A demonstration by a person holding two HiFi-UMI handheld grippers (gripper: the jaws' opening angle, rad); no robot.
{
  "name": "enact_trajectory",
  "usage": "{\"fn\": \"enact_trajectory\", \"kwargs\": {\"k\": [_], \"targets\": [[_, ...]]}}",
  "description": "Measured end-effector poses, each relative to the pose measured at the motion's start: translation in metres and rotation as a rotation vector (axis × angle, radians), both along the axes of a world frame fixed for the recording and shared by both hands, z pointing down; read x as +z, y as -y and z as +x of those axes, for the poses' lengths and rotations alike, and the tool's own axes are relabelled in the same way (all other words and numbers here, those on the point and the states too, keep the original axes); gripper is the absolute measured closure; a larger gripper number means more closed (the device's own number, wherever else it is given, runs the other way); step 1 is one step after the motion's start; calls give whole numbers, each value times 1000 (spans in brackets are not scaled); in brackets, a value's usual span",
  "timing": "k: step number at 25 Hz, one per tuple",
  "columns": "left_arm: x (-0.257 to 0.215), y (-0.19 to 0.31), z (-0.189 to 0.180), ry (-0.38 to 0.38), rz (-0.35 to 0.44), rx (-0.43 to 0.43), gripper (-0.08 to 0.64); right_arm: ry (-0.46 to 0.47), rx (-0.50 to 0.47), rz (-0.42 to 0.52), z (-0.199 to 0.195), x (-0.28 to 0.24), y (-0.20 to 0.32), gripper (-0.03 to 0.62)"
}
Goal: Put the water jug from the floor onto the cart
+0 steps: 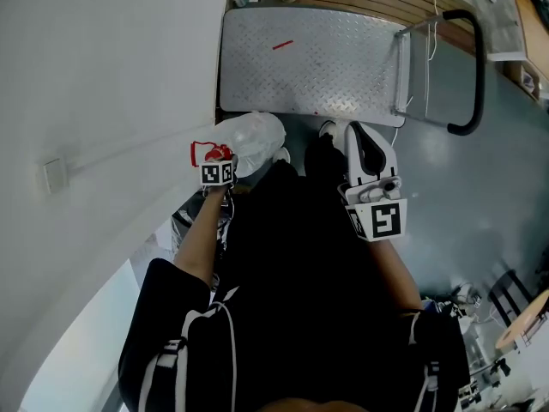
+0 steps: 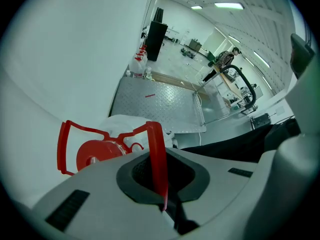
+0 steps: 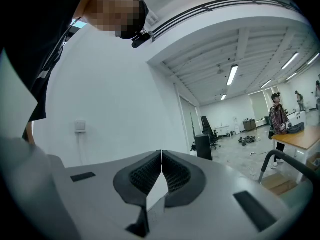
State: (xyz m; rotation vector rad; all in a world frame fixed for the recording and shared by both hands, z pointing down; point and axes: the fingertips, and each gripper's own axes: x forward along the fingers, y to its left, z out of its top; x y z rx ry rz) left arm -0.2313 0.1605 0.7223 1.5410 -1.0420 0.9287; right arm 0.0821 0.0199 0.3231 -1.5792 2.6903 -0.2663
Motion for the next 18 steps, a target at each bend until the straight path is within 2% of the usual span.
{"fn": "enact_trajectory", "kwargs": {"k": [3,8,13,18], "targets": [[-13,20,-5,43,37,-12,538,4,-33,3,10,7,23,574],[-35,58,29,60,96,-28,537,0,-77,-8,42,12,56,574],[-50,108,47,58,140,27,538,1,-74,-34,48,15,77,574],[-58,166,71,18,189,115,538,-22,-21,-58,55,21,91,574]]}}
